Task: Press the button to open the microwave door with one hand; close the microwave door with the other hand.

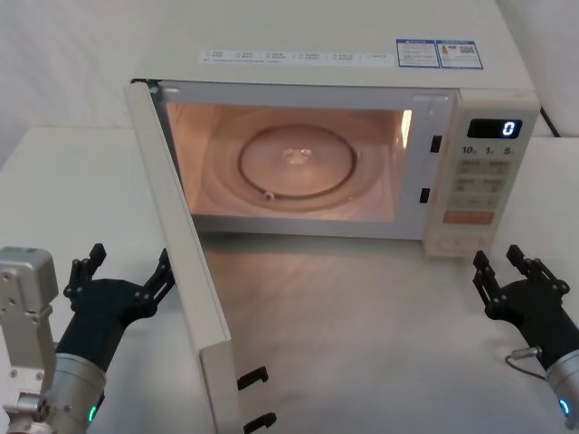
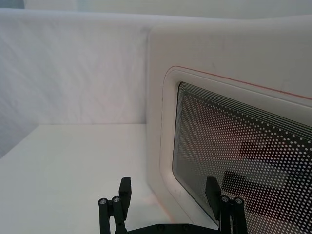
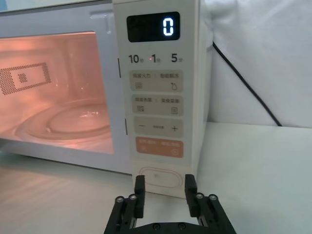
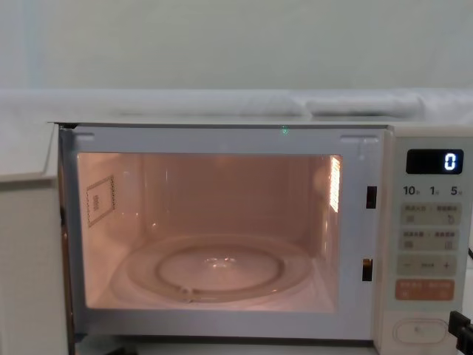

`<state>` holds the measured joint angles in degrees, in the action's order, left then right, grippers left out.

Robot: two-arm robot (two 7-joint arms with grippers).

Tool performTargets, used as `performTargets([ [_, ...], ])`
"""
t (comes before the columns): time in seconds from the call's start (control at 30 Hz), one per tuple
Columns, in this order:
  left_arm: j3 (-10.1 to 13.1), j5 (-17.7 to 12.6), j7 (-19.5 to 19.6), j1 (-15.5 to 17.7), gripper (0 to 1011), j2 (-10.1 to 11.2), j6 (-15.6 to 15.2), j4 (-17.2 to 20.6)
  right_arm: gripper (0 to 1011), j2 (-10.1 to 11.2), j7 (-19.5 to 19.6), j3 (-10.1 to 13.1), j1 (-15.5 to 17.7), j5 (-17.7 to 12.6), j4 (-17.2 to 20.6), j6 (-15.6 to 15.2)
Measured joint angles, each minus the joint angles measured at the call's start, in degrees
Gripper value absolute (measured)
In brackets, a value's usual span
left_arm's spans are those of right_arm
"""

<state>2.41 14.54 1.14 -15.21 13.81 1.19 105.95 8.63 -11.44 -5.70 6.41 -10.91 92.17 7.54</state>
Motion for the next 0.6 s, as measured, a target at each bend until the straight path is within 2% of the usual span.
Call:
performTargets([
  [0.27, 0.0, 0.0, 0.0, 0.0, 1001, 0.0, 0.0, 0.0, 761, 0.1, 0.2, 0.1, 0.1, 0.0, 0.0, 0.1],
  [0.37, 0.0, 0.0, 0.0, 0.0, 1001, 0.0, 0.0, 0.0, 817, 0.1, 0.2, 0.1, 0.1, 0.0, -0.1, 0.1],
  [0.4, 0.0, 0.0, 0.0, 0.0, 1001, 0.0, 0.0, 0.0, 890, 0.1, 0.2, 0.1, 0.1, 0.0, -0.1, 0.1],
  [0.6, 0.0, 0.0, 0.0, 0.0, 1001, 0.0, 0.0, 0.0, 1002, 0.0, 0.3, 0.1, 0.0, 0.0, -0.1, 0.1],
])
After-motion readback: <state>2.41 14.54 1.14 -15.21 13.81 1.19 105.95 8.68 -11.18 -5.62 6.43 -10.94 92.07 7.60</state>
